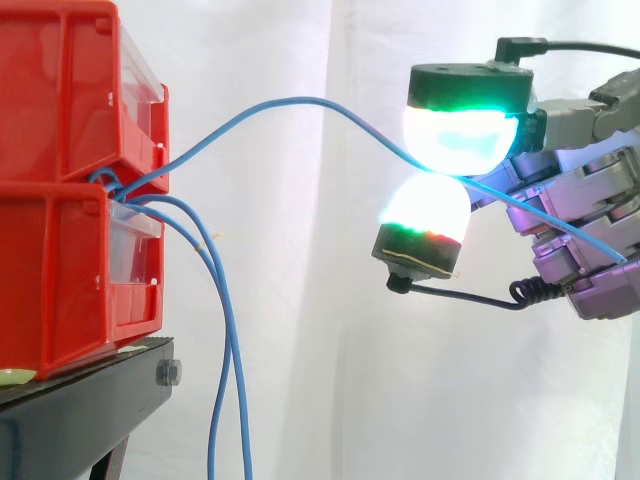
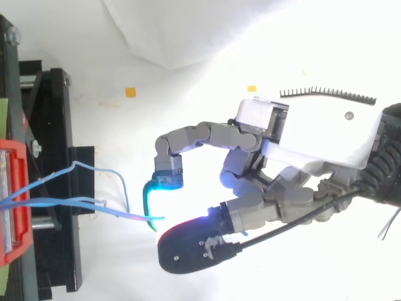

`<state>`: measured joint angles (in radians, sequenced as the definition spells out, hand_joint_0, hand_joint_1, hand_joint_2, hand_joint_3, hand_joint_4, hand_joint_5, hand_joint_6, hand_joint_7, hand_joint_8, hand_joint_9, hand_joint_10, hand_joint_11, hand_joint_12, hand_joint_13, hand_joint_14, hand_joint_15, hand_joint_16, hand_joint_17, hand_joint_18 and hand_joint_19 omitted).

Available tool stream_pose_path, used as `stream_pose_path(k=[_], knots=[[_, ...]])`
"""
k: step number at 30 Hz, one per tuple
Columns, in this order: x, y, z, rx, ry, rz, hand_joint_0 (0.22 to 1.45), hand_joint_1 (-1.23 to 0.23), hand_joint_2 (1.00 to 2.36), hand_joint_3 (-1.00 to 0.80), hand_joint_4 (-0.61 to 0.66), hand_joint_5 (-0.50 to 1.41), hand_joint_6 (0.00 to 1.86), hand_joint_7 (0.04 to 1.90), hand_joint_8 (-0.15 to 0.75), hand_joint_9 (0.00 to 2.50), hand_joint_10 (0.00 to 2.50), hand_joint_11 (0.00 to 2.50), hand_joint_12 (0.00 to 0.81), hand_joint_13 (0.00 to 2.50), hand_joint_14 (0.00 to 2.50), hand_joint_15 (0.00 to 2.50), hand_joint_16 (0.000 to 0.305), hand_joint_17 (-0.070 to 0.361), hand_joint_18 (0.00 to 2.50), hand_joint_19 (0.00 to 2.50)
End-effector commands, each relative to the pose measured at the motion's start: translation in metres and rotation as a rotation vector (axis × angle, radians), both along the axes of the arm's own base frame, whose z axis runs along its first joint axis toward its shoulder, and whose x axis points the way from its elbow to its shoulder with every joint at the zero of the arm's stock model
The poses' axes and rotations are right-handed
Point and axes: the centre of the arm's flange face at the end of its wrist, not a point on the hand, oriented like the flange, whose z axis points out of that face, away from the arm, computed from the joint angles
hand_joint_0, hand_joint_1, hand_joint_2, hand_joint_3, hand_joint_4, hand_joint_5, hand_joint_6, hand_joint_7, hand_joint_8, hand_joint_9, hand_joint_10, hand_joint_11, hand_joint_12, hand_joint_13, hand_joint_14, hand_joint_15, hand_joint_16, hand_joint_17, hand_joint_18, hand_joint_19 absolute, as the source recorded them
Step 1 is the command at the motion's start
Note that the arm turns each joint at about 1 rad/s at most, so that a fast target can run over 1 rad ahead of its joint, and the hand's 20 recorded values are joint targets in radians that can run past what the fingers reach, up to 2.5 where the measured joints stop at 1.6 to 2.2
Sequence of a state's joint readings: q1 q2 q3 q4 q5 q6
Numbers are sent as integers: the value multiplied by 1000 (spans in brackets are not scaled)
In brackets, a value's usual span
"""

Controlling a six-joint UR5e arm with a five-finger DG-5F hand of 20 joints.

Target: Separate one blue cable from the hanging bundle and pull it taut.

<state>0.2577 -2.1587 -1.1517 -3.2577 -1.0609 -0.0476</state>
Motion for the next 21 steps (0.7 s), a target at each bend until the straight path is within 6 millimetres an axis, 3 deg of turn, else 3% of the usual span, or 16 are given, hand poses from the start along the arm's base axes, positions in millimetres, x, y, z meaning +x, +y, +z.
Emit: stream_pose_path(k=[1,21], knots=[[0,0,0,1,-4,-1,769,-678,1021,-273,15,131,509,1436,-68,1905,2500,1499,105,1354,2500,1284,50,113,1628,1035],[1,1,-1,0,-3,1,768,-678,1021,-274,5,131,511,1438,-68,1904,2500,1497,97,1350,2500,1306,49,111,1638,1082]])
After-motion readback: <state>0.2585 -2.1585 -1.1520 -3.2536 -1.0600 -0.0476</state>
